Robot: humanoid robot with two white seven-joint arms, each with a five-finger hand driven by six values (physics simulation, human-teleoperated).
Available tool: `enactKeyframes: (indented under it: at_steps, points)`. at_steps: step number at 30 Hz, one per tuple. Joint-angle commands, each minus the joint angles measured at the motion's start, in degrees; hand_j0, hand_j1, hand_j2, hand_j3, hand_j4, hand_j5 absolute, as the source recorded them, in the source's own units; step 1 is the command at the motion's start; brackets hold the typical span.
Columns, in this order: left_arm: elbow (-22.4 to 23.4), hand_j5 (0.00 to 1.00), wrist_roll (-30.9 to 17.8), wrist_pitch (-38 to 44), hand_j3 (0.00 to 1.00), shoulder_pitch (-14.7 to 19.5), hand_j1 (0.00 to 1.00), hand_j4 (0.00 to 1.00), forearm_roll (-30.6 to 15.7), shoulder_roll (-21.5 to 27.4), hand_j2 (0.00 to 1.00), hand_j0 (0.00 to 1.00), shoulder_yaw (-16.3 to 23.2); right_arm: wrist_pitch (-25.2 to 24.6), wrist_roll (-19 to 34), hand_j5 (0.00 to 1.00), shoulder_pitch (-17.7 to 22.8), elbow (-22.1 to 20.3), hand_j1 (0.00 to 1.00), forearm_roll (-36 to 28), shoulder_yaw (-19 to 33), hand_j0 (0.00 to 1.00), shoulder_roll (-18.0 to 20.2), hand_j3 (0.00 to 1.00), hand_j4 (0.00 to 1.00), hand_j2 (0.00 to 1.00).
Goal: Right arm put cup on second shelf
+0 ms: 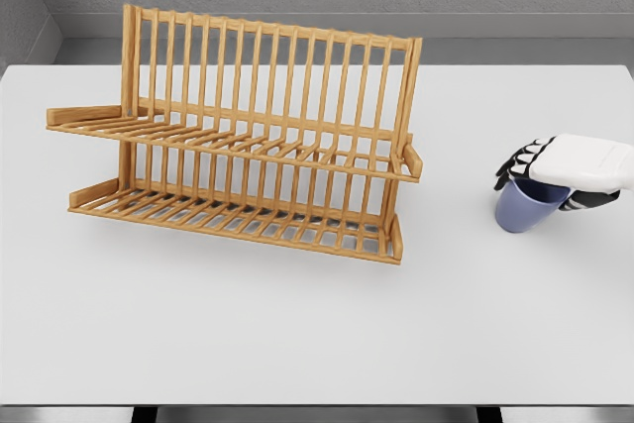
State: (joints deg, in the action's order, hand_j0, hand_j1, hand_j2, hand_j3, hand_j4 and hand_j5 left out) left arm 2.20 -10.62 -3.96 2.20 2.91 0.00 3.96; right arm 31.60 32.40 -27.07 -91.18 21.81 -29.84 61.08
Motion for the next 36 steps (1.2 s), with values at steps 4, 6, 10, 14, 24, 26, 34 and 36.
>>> enactKeyframes:
  at_steps: [4,6,10,14,24,26,34,36]
  points:
    - [0.00,1.00,-0.01,0.00,1.00,0.00,1.00,1.00,0.08,0.00,1.00,1.00,0.00,-0.13,-0.05,0.72,-0.53,-0.22,0.72,-0.28,0.13,0.72,0.26,0.72,0.72,0.72]
    - [0.00,1.00,-0.01,0.00,1.00,0.00,1.00,1.00,-0.01,0.00,1.00,1.00,0.00,-0.13,0.03,0.72,-0.62,-0.31,0.72,-0.28,0.48,0.72,0.44,0.72,0.72,0.72]
    - [0.00,1.00,-0.01,0.00,1.00,0.00,1.00,1.00,0.08,0.00,1.00,1.00,0.00,-0.13,0.03,0.72,-1.58,-0.31,0.72,-0.37,0.92,0.72,0.79,0.72,0.72,0.72]
    - [0.00,1.00,-0.01,0.00,1.00,0.00,1.00,1.00,-0.01,0.00,1.00,1.00,0.00,-0.13,-0.05,0.71,-1.85,-0.31,0.71,-0.46,1.10,0.71,0.79,0.71,0.71,0.71]
    - [0.00,1.00,-0.01,0.00,1.00,0.00,1.00,1.00,-0.01,0.00,1.00,1.00,0.00,-0.04,-0.05,0.69,-1.85,-1.63,0.69,-0.72,5.67,0.69,1.41,0.69,0.69,0.69]
    - [0.00,1.00,-0.01,0.00,1.00,0.00,1.00,1.00,-0.01,0.00,1.00,1.00,0.00,-0.04,-0.05,0.69,-1.93,-1.80,0.69,-0.81,6.11,0.69,1.49,0.69,0.69,0.69]
    - [0.00,1.00,-0.01,0.00,1.00,0.00,1.00,1.00,-0.01,0.00,1.00,1.00,0.00,-0.04,-0.05,0.69,-1.93,-4.18,0.69,-0.81,10.33,0.69,1.49,0.69,0.69,0.69]
    - [0.00,1.00,-0.01,0.00,1.00,0.00,1.00,1.00,-0.01,0.00,1.00,1.00,0.00,-0.13,-0.05,0.68,-1.93,-5.32,0.68,-0.81,10.68,0.68,1.49,0.68,0.68,0.68]
